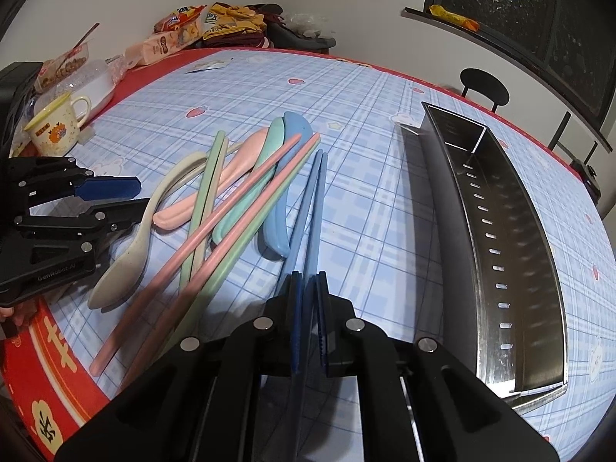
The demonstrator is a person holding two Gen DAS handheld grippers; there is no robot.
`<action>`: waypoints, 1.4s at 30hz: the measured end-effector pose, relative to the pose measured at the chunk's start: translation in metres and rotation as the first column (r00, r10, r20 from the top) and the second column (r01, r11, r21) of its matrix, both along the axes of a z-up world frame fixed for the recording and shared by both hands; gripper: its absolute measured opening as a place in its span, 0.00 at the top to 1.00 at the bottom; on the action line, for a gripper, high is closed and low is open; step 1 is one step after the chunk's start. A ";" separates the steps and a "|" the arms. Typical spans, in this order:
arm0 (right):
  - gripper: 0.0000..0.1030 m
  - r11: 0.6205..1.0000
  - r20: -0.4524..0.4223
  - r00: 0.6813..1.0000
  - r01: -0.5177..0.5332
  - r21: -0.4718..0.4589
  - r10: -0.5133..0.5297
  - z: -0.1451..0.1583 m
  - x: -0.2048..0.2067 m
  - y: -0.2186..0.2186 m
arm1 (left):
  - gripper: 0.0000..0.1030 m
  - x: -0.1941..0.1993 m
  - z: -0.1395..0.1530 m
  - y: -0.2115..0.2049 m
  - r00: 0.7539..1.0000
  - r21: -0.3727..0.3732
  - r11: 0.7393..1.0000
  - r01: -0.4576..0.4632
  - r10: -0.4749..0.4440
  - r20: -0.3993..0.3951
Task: Organize utensils
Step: 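Close the left tool on the beige chopstick while the right tool holds the blue chopstick, then lift both chopsticks and carry them over the steel drainer caddy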
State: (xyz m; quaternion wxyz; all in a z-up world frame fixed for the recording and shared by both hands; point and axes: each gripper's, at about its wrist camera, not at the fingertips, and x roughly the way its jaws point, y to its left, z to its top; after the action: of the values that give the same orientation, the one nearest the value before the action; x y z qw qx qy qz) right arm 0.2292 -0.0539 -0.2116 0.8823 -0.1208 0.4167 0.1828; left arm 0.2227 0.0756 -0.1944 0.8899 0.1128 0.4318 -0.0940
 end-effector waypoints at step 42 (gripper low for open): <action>0.94 0.995 0.042 0.998 0.036 0.096 -0.040 0.008 -0.006 -0.018 | 0.90 -0.005 0.011 0.059 0.985 -0.285 0.945 -0.159 0.172 0.020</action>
State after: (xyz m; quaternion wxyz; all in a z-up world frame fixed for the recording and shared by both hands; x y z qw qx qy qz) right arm 0.2229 -0.0721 -0.2039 0.8992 -0.0747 0.3904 0.1829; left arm 0.2178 0.1342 -0.1838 0.9111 -0.0496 0.4018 -0.0771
